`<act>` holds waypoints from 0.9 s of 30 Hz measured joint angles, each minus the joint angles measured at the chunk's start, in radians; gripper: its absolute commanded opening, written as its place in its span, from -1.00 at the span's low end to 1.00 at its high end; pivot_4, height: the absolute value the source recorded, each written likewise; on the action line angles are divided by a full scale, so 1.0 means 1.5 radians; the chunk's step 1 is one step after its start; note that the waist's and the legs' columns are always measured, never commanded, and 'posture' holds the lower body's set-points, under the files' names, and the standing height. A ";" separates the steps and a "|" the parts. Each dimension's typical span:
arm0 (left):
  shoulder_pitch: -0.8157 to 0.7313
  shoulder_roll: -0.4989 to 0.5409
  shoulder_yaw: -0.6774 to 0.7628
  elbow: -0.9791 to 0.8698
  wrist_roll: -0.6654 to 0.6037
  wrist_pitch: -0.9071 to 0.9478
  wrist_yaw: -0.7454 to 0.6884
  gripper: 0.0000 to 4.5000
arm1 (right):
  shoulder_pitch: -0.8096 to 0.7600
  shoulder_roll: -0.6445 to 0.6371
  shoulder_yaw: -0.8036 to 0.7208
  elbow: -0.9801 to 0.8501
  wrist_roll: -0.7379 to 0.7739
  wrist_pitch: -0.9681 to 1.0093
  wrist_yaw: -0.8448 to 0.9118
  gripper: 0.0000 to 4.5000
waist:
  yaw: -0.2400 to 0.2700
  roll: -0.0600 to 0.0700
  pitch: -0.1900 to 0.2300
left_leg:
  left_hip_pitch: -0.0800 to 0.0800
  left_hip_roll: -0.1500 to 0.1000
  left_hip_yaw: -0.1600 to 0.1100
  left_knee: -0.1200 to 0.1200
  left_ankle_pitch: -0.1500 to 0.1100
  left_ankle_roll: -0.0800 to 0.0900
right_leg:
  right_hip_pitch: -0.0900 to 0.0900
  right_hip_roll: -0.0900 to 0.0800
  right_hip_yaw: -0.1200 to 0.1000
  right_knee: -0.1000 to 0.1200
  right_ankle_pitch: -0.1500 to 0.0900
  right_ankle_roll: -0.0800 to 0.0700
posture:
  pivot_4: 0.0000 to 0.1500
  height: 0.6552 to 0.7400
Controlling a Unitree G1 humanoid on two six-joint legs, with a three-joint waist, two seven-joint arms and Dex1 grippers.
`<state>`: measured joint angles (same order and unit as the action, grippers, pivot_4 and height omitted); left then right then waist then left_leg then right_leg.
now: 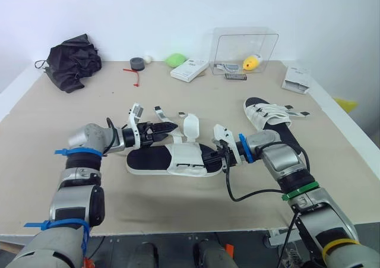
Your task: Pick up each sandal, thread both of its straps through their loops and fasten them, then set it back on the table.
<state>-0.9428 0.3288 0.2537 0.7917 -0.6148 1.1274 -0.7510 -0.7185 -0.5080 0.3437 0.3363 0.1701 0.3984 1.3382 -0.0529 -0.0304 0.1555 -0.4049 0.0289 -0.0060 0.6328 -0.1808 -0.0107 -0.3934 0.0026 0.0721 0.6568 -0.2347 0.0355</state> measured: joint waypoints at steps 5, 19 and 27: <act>-0.049 -0.018 0.054 0.119 0.009 -0.071 0.064 0.98 | 0.013 -0.019 -0.002 -0.050 0.000 0.027 -0.006 -1.00 | 0.003 0.000 0.000 | -0.005 -0.001 0.000 0.000 -0.001 -0.001 | -0.005 0.000 0.001 0.000 -0.001 0.001 | 1.00 1.00; -0.137 -0.088 0.169 0.277 0.012 -0.240 0.220 0.81 | 0.047 -0.035 -0.017 -0.119 0.001 0.070 -0.028 -1.00 | 0.005 0.000 0.000 | -0.007 -0.002 0.000 0.000 -0.001 -0.003 | -0.006 -0.002 0.001 0.000 -0.002 0.003 | 1.00 1.00; -0.142 -0.109 0.187 0.306 0.019 -0.320 0.294 -0.47 | 0.055 -0.035 -0.019 -0.133 0.004 0.079 -0.037 -1.00 | 0.005 0.000 0.000 | -0.007 -0.003 0.000 0.000 -0.002 -0.003 | -0.006 -0.002 0.001 0.000 -0.002 0.004 | 1.00 1.00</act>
<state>-1.1554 0.1648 0.5339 1.2508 -0.5863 0.6477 -0.3098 -0.6359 -0.5600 0.3145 0.1364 0.1767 0.5167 1.2829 -0.0457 -0.0306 0.1556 -0.4151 0.0248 -0.0059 0.6325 -0.1835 -0.0157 -0.4024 -0.0004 0.0733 0.6565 -0.2380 0.0413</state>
